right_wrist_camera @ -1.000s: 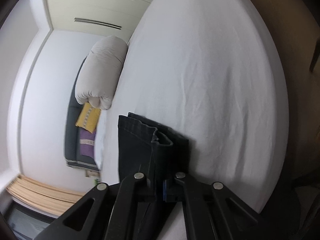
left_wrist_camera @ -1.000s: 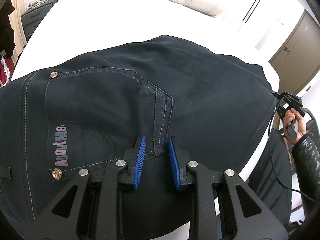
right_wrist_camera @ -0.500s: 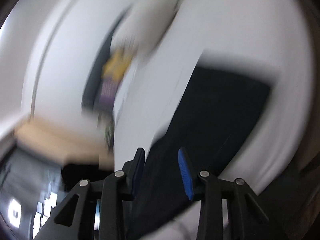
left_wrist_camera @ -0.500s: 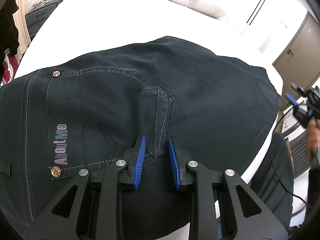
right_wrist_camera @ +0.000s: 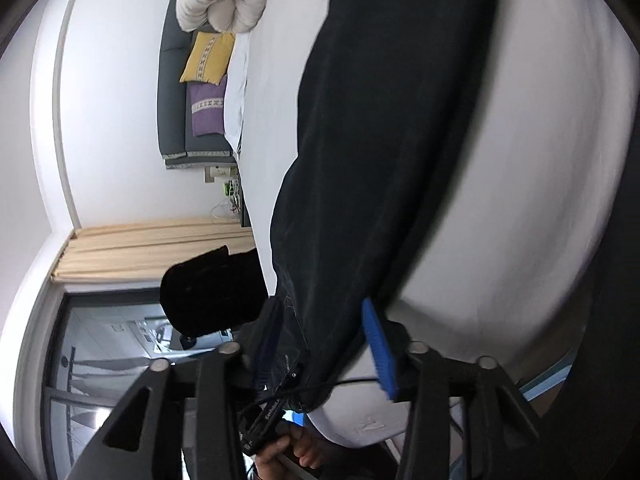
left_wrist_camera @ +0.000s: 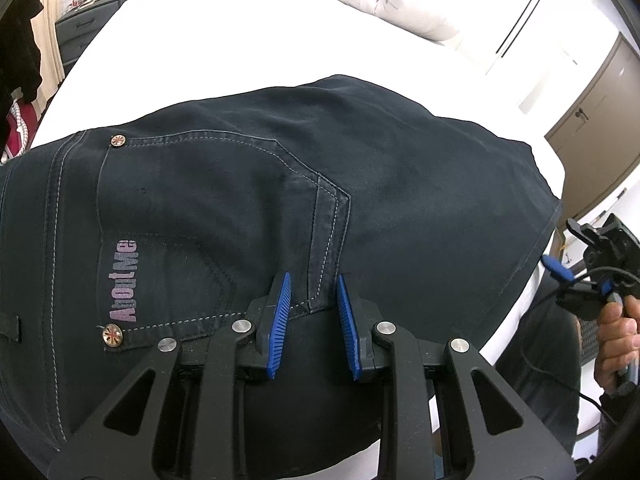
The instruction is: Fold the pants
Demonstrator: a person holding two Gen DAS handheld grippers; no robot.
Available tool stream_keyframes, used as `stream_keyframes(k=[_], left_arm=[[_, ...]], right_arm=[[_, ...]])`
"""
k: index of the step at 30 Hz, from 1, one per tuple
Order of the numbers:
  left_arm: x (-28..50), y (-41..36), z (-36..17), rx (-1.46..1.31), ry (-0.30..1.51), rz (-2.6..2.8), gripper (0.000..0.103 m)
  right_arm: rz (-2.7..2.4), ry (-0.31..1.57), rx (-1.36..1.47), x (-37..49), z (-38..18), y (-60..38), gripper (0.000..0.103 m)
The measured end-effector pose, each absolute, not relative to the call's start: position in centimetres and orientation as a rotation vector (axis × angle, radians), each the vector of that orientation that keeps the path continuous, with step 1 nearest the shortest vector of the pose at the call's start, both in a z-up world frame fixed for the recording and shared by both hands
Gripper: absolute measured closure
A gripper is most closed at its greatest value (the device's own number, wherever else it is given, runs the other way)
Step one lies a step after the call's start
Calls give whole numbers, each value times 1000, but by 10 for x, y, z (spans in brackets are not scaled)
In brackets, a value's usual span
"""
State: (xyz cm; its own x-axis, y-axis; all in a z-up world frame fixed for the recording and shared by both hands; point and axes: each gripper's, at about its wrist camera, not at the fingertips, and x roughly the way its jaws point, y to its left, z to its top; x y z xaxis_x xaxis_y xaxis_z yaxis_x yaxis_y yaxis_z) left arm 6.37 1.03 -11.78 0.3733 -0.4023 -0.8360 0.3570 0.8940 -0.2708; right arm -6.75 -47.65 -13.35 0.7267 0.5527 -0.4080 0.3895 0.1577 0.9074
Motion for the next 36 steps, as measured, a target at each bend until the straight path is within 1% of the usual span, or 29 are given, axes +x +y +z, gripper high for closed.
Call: stream_keyframes(k=[10, 19, 21, 23, 26, 28, 30, 36], left_arm=[[63, 12, -117, -52, 1086, -489, 80], [62, 12, -117, -55, 1083, -488, 80], [62, 12, -117, -53, 1084, -488, 80], [62, 12, -117, -56, 1084, -488, 80], [62, 12, -118, -55, 1083, -488, 80], [62, 12, -118, -56, 1083, -489, 80], [62, 12, -118, -54, 1082, -491, 80], [65, 13, -116, -54, 1094, -498, 79]], right_arm=[[159, 869, 1457, -51, -140, -454, 52], [164, 869, 1465, -45, -147, -451, 52], [170, 870, 1468, -41, -150, -449, 55], [179, 872, 1459, -39, -150, -447, 62], [184, 896, 1443, -38, -153, -442, 89], [171, 910, 1425, -40, -156, -441, 97], [163, 907, 1404, -44, -155, -440, 99], [136, 912, 1324, -49, -147, -437, 99]])
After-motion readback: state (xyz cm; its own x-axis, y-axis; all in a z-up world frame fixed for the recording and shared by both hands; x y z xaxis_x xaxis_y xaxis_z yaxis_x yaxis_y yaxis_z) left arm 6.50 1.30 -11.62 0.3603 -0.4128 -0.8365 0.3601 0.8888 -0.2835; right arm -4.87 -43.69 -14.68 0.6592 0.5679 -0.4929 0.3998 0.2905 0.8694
